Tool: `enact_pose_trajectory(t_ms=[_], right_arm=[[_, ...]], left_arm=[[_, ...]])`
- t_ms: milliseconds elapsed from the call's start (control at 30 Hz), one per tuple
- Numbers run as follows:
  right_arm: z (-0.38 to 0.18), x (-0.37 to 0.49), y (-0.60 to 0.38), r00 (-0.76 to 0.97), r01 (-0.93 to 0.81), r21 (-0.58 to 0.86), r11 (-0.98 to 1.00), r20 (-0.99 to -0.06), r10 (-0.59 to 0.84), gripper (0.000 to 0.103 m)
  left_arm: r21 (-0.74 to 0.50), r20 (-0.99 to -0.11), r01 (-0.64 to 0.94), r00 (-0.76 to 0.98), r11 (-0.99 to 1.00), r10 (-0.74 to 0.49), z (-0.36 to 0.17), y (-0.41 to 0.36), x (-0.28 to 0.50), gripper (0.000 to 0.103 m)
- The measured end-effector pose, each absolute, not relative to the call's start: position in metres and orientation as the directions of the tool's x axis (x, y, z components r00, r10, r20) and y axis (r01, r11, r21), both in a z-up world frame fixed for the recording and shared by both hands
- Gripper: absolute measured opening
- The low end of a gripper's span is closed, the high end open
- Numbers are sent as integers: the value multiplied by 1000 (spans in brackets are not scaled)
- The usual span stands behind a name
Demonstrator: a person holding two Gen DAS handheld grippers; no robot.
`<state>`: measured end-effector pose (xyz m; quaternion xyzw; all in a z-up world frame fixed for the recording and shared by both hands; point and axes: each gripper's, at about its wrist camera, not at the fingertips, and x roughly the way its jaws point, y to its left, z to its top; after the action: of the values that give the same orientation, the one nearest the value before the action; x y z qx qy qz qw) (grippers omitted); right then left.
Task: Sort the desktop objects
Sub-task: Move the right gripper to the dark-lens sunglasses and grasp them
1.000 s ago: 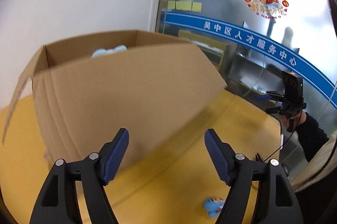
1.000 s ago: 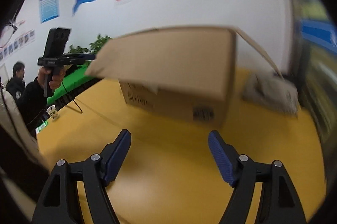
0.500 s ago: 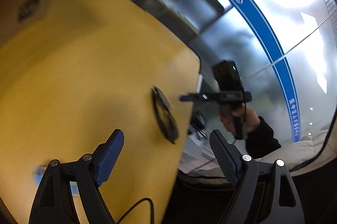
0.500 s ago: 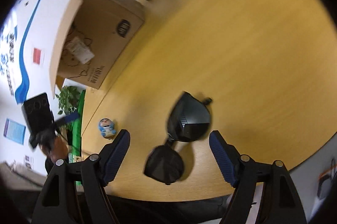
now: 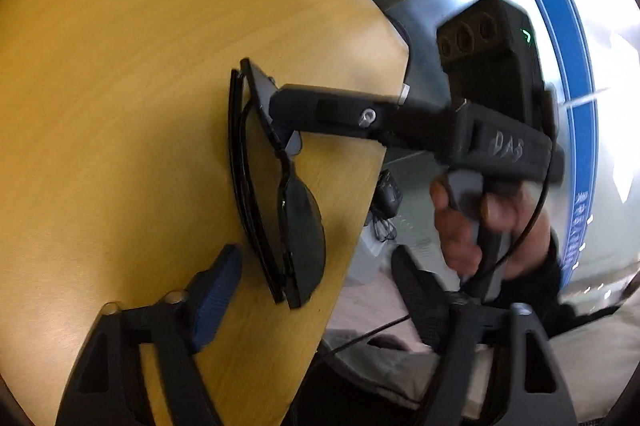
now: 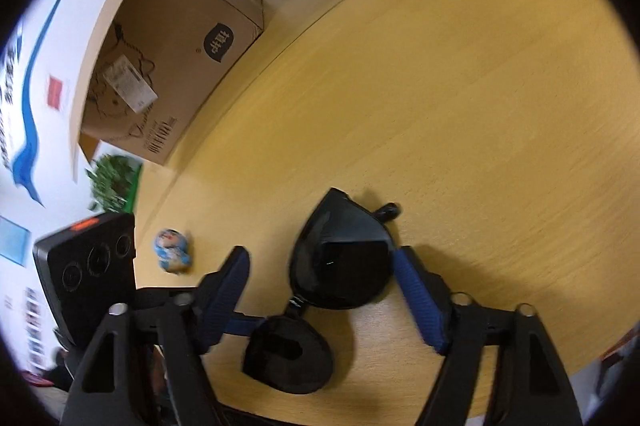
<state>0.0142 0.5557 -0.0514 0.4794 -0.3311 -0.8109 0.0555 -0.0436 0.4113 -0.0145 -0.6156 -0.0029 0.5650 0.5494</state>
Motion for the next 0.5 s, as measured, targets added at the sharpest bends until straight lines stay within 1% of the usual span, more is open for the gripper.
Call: enact_pose_trajectory(t_ms=[33, 67, 100, 133, 233, 267, 300, 333, 367, 400, 433, 467, 500], right_arm=[[-53, 16, 554, -536, -231, 574, -786, -749, -389, 42], [-56, 17, 552, -539, -236, 574, -784, -749, -386, 29], [-60, 19, 552, -544, -236, 590, -772, -739, -399, 28], [-62, 21, 550, -553, -236, 603, -762, -728, -405, 27], [-63, 23, 545, -551, -233, 622, -748, -718, -426, 33], [-63, 24, 544, -544, -230, 622, -749, -720, -431, 37], [-61, 24, 542, -535, -223, 617, -755, -725, -434, 45], [-59, 23, 538, -524, -215, 608, -764, -732, -435, 49], [-57, 22, 534, -514, -207, 598, -774, -740, -434, 60], [-56, 21, 529, -503, -199, 587, -785, -748, -432, 66], [-54, 19, 524, -492, -190, 576, -795, -757, -430, 75], [-53, 16, 517, -482, -180, 563, -807, -766, -426, 78], [-53, 13, 513, -480, -173, 558, -812, -767, -425, 78]], left_arm=[[-684, -690, -609, 362, -401, 627, -17, 411, -44, 56], [-689, -687, -601, 361, -406, 630, -20, 411, -44, 36], [-693, -684, -593, 361, -411, 633, -22, 411, -43, 32], [-697, -682, -584, 361, -415, 636, -25, 411, -43, 32], [-710, -674, -559, 360, -429, 646, -33, 411, -43, 31], [-714, -671, -550, 360, -433, 649, -35, 411, -43, 30], [-721, -666, -541, 366, -434, 650, -35, 407, -44, 29], [-723, -664, -539, 367, -433, 652, -34, 404, -45, 27], [-725, -662, -537, 368, -431, 653, -33, 401, -45, 26], [-726, -660, -535, 368, -431, 655, -34, 400, -45, 26], [-728, -658, -533, 368, -431, 657, -34, 398, -44, 25], [-726, -660, -535, 362, -433, 659, -32, 395, -45, 25], [-723, -661, -536, 356, -435, 660, -31, 391, -45, 25]])
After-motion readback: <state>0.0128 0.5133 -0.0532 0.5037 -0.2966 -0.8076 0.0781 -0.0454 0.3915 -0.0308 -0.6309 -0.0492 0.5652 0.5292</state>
